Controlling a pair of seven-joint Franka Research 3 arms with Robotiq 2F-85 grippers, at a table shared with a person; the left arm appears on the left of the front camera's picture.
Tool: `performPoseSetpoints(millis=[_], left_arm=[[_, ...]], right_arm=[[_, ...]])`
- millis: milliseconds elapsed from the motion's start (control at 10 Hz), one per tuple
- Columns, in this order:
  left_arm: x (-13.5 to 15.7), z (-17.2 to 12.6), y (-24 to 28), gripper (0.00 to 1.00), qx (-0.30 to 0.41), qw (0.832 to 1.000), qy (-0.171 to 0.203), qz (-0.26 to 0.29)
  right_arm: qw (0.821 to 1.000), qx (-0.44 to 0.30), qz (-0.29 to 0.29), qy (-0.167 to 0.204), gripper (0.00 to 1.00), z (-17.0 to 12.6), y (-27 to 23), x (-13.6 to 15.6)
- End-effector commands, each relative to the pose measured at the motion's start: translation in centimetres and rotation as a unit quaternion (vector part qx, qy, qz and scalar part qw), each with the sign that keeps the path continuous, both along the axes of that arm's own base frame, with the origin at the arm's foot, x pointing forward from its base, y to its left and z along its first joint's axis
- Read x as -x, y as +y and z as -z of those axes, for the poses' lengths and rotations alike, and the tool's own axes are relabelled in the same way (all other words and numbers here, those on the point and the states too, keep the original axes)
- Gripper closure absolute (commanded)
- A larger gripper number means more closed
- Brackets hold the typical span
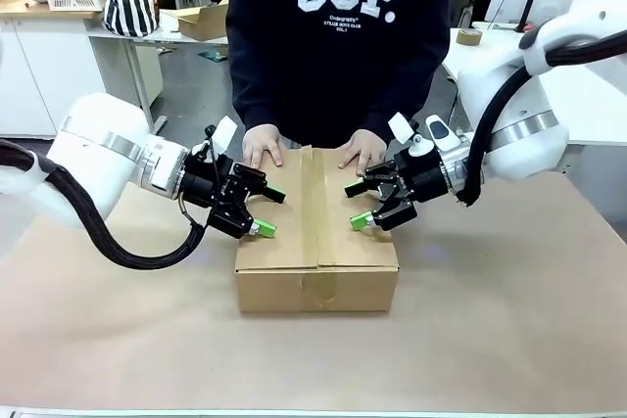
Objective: Pack the gift set into the box.
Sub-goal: Press and hold the closed box until the human finishes sealing it.
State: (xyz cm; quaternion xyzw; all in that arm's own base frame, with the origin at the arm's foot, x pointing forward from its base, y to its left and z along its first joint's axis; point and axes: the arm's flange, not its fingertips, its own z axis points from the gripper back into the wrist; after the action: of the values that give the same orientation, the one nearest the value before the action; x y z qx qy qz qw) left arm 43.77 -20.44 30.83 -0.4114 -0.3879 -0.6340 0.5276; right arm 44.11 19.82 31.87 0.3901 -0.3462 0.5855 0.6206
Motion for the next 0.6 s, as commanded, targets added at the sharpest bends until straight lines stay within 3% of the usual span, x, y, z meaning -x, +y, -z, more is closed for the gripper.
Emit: performPoseSetpoints(millis=[0,300,400,500], left_arm=[[0.7,0.1,0.7,0.0,0.007,1.0,0.016,-0.021],[0.7,1.0,0.3,0.0,0.003,0.998,0.023,-0.059],[0.5,0.9,0.1,0.0,0.005,0.997,0.017,-0.072],[0.4,0.5,0.4,0.0,0.012,0.999,0.019,-0.03]], right_arm=[[1.0,-0.001,0.005,-0.027,0.0,1.3,-0.2,0.7],[1.0,0.008,-0.016,-0.019,0.0,1.7,-0.5,0.2],[1.0,0.0,0.001,-0.003,0.0,0.2,-0.2,0.0],[1.0,0.0,0.001,-0.003,0.0,0.2,-0.2,0.0]])
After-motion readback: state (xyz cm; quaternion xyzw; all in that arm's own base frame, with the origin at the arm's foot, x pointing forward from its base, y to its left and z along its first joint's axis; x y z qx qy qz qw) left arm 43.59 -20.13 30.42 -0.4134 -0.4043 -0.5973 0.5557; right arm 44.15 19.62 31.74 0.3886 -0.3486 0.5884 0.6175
